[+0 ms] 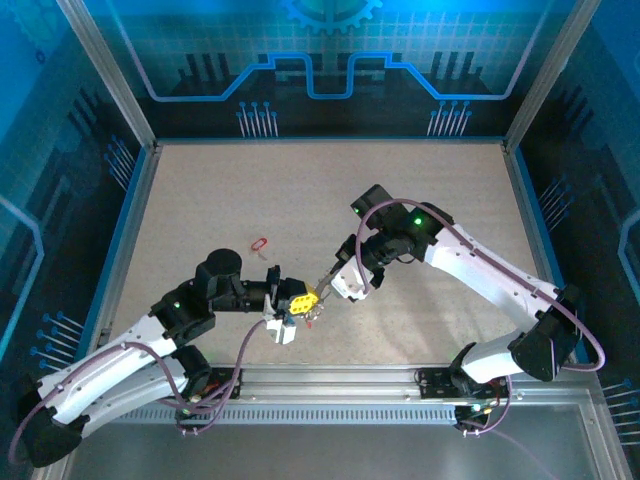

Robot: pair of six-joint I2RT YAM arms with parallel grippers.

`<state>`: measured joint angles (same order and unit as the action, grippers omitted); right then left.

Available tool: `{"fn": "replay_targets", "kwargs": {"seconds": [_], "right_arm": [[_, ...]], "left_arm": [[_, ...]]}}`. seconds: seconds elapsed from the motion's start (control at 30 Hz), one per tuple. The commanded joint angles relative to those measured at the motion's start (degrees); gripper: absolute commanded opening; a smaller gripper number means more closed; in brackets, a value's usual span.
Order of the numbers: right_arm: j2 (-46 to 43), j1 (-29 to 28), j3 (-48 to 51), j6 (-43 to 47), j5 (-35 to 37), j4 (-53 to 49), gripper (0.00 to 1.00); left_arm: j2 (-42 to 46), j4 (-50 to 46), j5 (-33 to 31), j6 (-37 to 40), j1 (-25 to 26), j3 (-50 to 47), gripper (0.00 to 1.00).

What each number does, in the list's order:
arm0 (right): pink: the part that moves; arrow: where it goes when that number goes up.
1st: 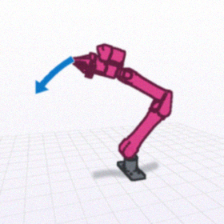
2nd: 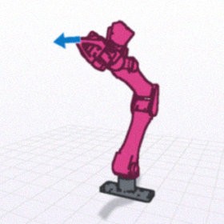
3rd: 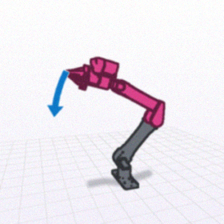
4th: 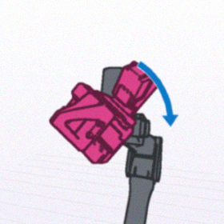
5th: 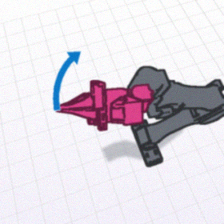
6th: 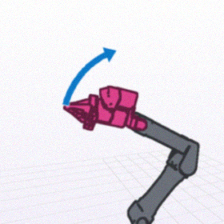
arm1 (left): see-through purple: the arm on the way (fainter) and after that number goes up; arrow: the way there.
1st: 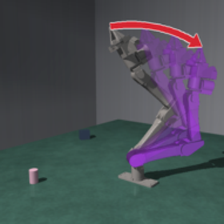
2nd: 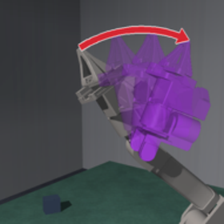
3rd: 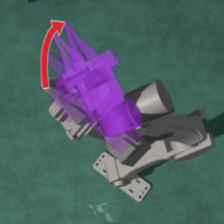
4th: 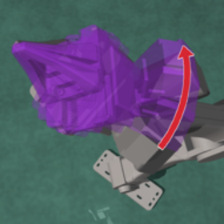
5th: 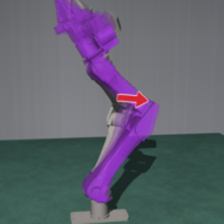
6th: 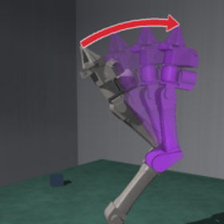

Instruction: Put the keys on the keyring

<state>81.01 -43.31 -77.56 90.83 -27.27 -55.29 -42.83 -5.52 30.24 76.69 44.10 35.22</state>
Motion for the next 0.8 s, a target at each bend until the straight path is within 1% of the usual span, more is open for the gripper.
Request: {"fn": "replay_targets", "kwargs": {"seconds": [0.0, 0.03, 0.13, 0.23, 0.37, 0.47, 0.53, 0.63, 0.77], "right_arm": [[-0.1, 0.7, -0.3, -1.6, -1.6, 0.4, 0.0], [-0.1, 0.8, -0.2, -1.7, -1.7, 0.8, 0.0], [0.5, 1.2, -0.3, -1.7, -1.5, 1.3, 0.06], [1.1, 1.7, -0.6, -1.1, -1.3, 1.6, 0.08], [1.7, 3.1, 0.2, -0.2, -1.4, 2.7, 0.13], [1.9, 3.9, 1.3, 1.1, 0.0, 2.7, 0.17], [1.9, 4.3, 1.9, 1.3, 0.8, 3.1, 0.17], [1.5, 5.1, 2.9, 0.8, 0.3, 4.4, 0.18], [-0.7, 6.2, 5.3, -0.5, 0.3, 5.6, 0.24]], "left_arm": [[-0.5, -1.5, 2.1, 0.9, 0.5, 2.1, 0.0], [-0.5, -1.5, 2.2, 0.5, 0.4, 2.2, 0.0], [-1.1, -2.0, 2.0, -1.1, 0.4, 2.9, 0.0], [-2.9, -6.1, 0.7, -0.9, 0.4, 5.4, 0.0], [-6.9, -10.7, -3.1, -1.2, 0.4, 9.4, 0.0], [-10.0, -13.7, -3.2, 0.5, 0.4, 12.2, 0.0], [-11.6, -14.4, -3.1, 1.2, 0.3, 13.1, 0.0], [-13.8, -14.1, -3.5, 1.4, 0.3, 14.2, 0.0], [-16.5, -15.6, -5.5, -0.5, 0.3, 17.4, 0.0]]}}
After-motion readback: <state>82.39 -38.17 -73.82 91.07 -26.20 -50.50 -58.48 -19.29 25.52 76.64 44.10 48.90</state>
